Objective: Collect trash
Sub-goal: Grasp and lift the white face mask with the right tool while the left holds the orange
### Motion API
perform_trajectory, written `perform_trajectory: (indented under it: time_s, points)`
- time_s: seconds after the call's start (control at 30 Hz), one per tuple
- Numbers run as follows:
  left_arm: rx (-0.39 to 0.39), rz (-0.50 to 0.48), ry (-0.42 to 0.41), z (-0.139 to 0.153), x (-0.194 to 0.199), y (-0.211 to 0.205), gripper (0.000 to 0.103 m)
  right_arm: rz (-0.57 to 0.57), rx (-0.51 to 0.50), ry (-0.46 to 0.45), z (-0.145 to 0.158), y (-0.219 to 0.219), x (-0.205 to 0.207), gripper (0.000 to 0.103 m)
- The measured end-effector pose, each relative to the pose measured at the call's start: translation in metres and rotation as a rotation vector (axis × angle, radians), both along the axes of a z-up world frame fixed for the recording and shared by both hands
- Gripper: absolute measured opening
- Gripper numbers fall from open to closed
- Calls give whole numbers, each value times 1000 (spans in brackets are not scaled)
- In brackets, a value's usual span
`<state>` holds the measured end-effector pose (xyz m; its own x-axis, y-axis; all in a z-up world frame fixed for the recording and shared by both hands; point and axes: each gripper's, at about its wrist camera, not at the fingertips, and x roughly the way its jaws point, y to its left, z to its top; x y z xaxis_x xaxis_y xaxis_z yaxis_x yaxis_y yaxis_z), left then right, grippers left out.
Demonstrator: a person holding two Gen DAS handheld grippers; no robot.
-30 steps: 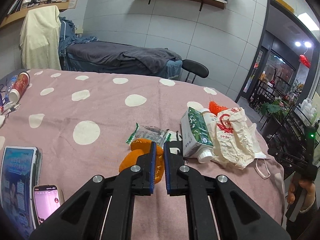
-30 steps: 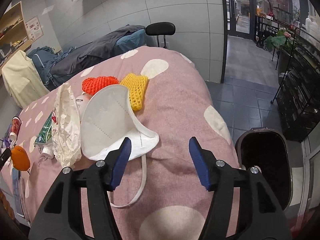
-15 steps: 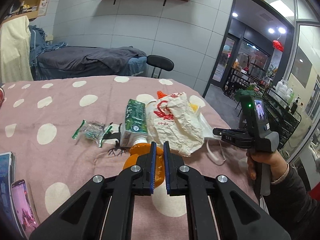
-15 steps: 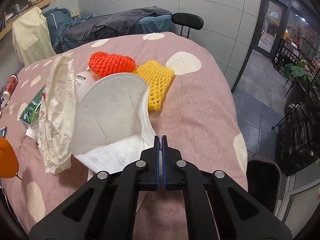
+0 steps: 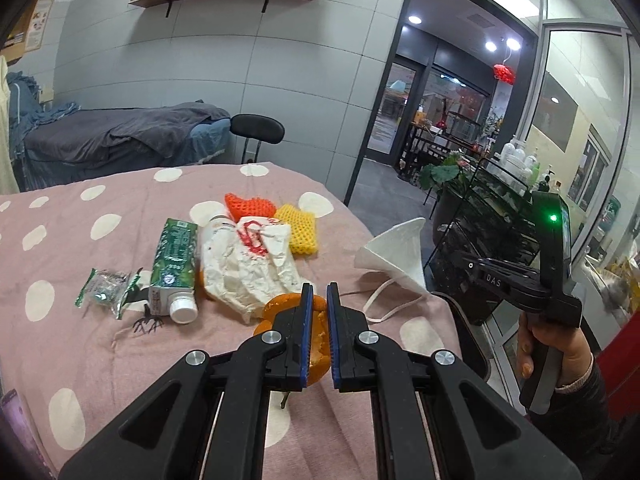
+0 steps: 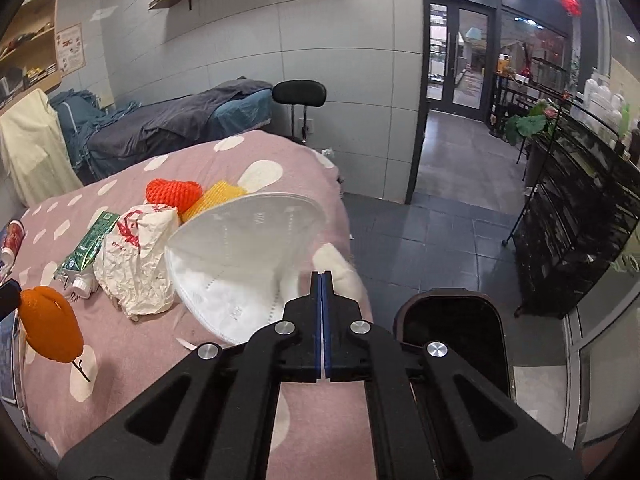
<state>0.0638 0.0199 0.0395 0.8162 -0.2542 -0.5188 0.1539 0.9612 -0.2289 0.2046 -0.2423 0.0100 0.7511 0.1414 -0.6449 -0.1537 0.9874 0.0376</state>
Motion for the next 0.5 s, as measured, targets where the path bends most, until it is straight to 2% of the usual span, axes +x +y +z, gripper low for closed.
perform_trajectory:
  time_s: [0.13, 0.23, 0.3, 0.33, 0.37, 0.4, 0.43, 0.47, 0.5]
  points:
    - [20, -56, -22, 4, 3, -21, 8, -52, 27, 8, -2, -32, -12, 1]
    - [-1, -86, -17, 3, 6, -27, 8, -31, 49, 14, -8, -38, -12, 1]
    - [-5, -93, -12, 4, 8, -31, 8, 5, 103, 36, -14, -38, -6, 3]
    - [0, -92, -12, 3, 9, -32, 8, 27, 126, 54, -19, -32, 1, 11]
    - [1, -93, -10, 3, 9, -34, 8, 46, 140, 73, -22, -28, 7, 27]
    - [2, -96, -8, 3, 9, -35, 8, 56, 139, 80, -26, -22, 12, 39]
    - [5, -97, -7, 3, 8, -36, 8, 65, 130, 78, -29, -13, 16, 63]
    - [13, -98, -9, 4, 9, -38, 8, 77, 122, 69, -31, -6, 19, 70]
    - [20, -97, -11, 5, 9, -39, 8, 96, 119, 61, -32, 1, 23, 70]
